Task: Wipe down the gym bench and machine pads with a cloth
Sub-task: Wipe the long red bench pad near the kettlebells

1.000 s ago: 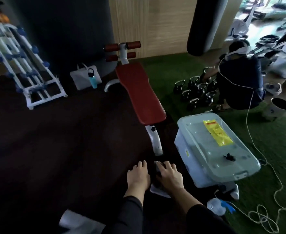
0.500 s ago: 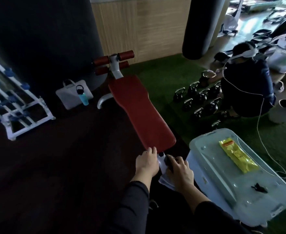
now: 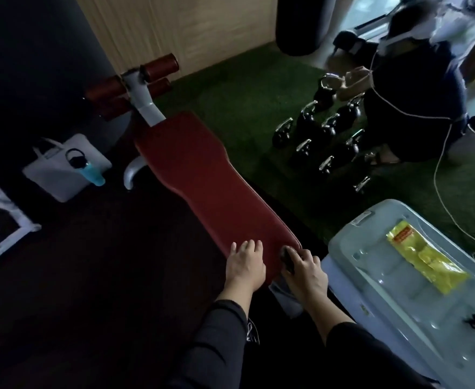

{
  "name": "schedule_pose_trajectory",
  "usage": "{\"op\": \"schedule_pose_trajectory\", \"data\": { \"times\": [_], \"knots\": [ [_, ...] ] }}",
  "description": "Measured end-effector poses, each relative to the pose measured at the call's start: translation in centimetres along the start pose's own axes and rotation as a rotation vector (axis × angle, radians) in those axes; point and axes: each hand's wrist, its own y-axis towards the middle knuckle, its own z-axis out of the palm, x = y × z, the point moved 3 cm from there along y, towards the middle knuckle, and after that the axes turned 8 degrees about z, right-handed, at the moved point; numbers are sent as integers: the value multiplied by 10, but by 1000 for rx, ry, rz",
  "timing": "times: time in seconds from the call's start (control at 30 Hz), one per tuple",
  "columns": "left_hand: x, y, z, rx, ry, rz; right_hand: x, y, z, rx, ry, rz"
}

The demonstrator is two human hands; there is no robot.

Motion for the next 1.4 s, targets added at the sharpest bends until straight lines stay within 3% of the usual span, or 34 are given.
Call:
{"op": "schedule_pose_trajectory", "data": {
  "times": [0.3,0.47,0.67,0.8,1.0,1.17,1.23,1.33,1.4],
  "knots": [
    [60,144,91,6,-65,153,-5,116,111,-124,100,139],
    [89,230,164,-42,-45,284,-19,179,194,-354,186,92],
    [113,298,232,-228,55,437,-28,234,270,-576,-42,-2],
    [120,314,252,-368,136,481,-33,251,290,-696,-68,28],
    [121,318,258,-389,159,464,-33,248,291,-786,82,-10],
    [121,315,258,-384,127,480,-39,224,278,-1125,356,7],
    [121,316,258,-394,121,485,-37,229,273,-1064,277,56],
    [121,317,256,-406,129,483,-36,251,272,-586,120,186],
    [120,316,257,-407,142,476,-36,257,270,-402,87,203]
  ]
}}
